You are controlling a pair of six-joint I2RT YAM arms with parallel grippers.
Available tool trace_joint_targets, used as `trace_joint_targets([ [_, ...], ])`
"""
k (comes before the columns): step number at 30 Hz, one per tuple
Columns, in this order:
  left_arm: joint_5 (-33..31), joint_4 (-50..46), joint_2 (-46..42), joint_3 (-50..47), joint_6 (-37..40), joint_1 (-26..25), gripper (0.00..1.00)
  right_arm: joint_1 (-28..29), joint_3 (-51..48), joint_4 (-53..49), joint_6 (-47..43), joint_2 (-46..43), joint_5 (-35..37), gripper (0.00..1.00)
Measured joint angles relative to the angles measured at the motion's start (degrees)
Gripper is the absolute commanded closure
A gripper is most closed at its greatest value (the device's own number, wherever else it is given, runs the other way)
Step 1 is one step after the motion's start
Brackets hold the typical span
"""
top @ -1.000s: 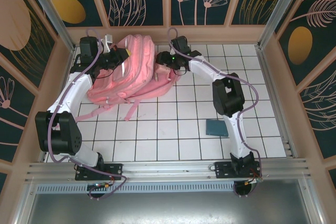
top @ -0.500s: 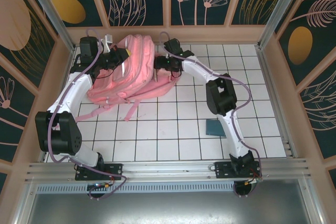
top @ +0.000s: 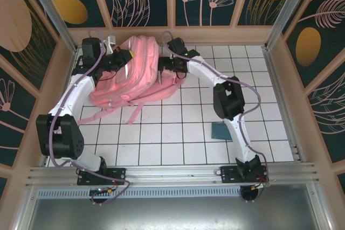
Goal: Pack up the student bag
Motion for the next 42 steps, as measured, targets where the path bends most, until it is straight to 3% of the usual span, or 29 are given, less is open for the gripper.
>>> trace_joint_targets([
  [3,0.0,-0.02,0.0,0.0,0.0,0.0,1.0,-0.48,-0.81,0.35,-0.46,-3.39,-0.66,0.11],
  [11,0.0,-0.07,-0.02,0.0,0.0,0.0,1.0,-2.34,-9.14,4.04,-1.36,-8.96,-0.2,0.6],
  [18,0.0,-0.28,-0.2,0.0,0.02,0.0,1.0,-6.97,-17.97,5.33,-1.01,-9.05,-0.39,0.61],
  [28,0.0,-0.48,-0.2,0.0,0.17,0.0,1.0,-7.19,-14.73,8.02,-1.01,-3.52,-5.86,0.58],
  [30,0.0,-0.48,-0.2,0.0,0.17,0.0,1.0,-7.15,-12.98,7.91,-0.79,-1.68,-6.19,0.63],
  [33,0.0,-0.68,-0.2,0.0,0.2,0.0,1.0,-7.15,-10.58,7.63,-0.24,0.35,-6.21,0.99],
  [42,-0.02,-1.31,-0.2,0.42,0.79,0.0,1.0,-6.23,-9.57,5.81,0.11,-0.13,-1.27,1.0],
])
